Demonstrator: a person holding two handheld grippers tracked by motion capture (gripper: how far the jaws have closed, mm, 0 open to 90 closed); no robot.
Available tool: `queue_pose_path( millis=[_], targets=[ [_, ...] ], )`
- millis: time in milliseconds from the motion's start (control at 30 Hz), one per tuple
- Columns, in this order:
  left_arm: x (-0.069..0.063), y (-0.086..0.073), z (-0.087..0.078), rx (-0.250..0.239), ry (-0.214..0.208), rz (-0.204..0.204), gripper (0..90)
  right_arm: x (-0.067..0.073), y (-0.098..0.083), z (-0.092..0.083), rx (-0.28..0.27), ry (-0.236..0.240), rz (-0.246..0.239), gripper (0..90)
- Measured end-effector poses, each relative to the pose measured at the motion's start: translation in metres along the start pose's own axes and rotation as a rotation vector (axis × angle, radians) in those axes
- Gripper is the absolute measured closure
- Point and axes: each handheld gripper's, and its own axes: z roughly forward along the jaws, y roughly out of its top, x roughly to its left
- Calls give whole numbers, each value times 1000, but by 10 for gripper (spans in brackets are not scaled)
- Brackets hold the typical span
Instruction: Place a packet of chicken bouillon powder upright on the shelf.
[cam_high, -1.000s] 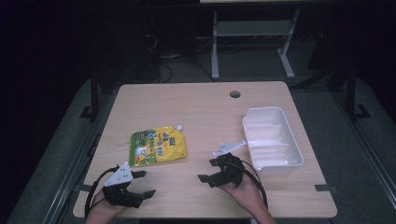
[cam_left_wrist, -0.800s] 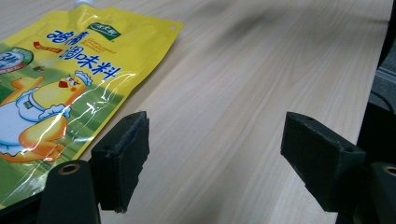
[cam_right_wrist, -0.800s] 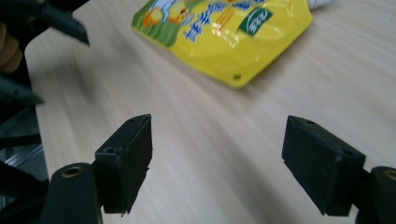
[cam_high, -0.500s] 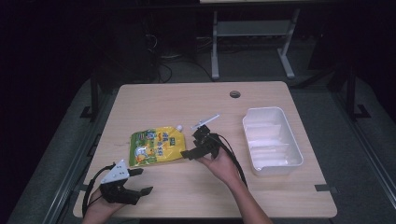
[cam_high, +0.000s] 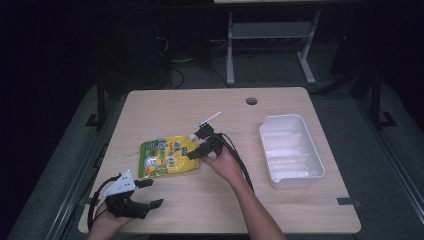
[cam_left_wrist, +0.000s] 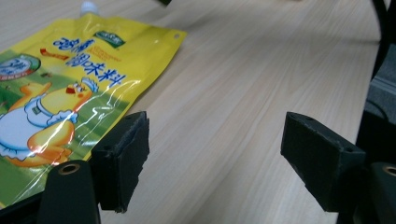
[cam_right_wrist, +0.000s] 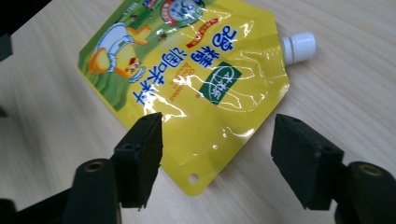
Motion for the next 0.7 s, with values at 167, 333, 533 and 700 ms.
queue_pose_path(
  millis=[167,333,533,700],
  targets=[
    [0,0,-1,-1,-5,-2,231,-10,-2,10,13,-1,57,372],
    [1,0,1,14,2,8,231,-15,-3,17,24,2,85,416],
    [2,-1,1,34,24,30,236,-16,-5,26,51,15,143,498],
    [2,-1,1,26,18,33,237,-18,-6,29,74,4,160,525]
  ],
)
